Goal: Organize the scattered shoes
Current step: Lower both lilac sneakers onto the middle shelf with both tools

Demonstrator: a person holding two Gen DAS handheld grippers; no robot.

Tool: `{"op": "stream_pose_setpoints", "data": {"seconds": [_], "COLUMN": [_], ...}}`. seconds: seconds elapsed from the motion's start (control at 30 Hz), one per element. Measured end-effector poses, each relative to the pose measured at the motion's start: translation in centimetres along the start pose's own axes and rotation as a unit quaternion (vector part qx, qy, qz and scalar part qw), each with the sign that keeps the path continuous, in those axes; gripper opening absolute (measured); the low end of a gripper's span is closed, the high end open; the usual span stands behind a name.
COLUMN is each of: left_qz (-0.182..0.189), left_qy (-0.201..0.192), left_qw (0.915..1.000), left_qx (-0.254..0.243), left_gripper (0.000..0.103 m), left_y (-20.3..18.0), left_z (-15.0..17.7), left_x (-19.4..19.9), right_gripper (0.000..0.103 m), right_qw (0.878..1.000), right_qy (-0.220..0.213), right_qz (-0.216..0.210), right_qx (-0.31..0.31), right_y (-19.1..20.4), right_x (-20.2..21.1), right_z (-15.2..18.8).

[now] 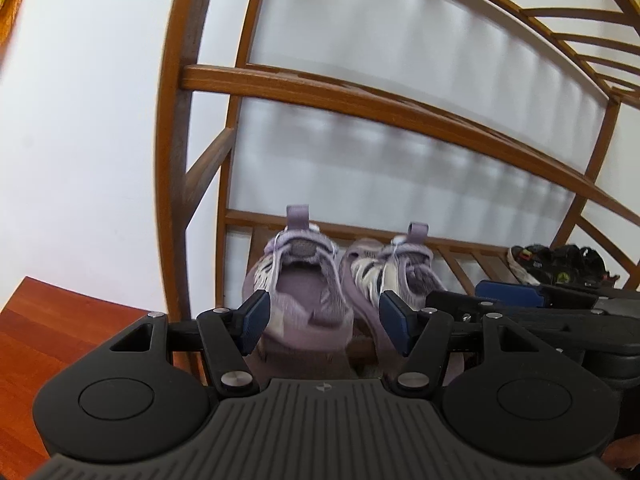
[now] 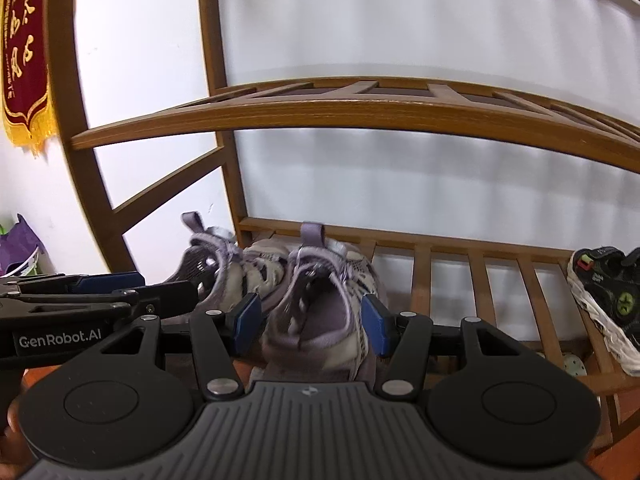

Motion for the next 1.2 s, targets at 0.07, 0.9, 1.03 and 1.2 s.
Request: {"op": "stream_pose_setpoints", "data": {"seconds": [0.07, 0.9, 1.03, 1.2], "left_qz": [-0.001, 0.001, 0.001, -0.005], "left_qy": [0.005, 0.045, 0.045, 0.042], "left_qw": [1.0000, 0.9985, 0.9986, 0.9988], "left_qx": [0.000, -0.030, -0.027, -0.024], "left_gripper": [0.063, 0.020, 0.020, 0.020], "left_y": [-0.6, -1.1, -1.0, -0.8], "left_z": [0.9, 6.1, 6.0, 5.6], "left_x": [0.8, 1.0, 0.7, -0.2], "right_gripper": [0.061, 0.034, 0.035, 0.035], "right_qw": [1.000, 0.999, 0.999, 0.999], "right_qy": [0.001, 0.030, 0.025, 0.025], "right_qz": [0.000, 0.025, 0.037, 0.036], "right_qx": [-0.001, -0.005, -0.005, -0.014], "right_y": [0.0, 0.6, 0.4, 0.1], "right_x": [0.5, 0.6, 0.2, -0.7], "right_z": [0.4, 6.2, 6.1, 5.8]}}
Point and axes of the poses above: each gripper's, at about its wrist camera, not at the fingertips, and x roughly against the way its jaws point, y to its left, z to its underside, the point moved 8 cm from there along -x, roughly the way its jaws point, and after that the axes turned 12 degrees about z, right-handed, at the moved point
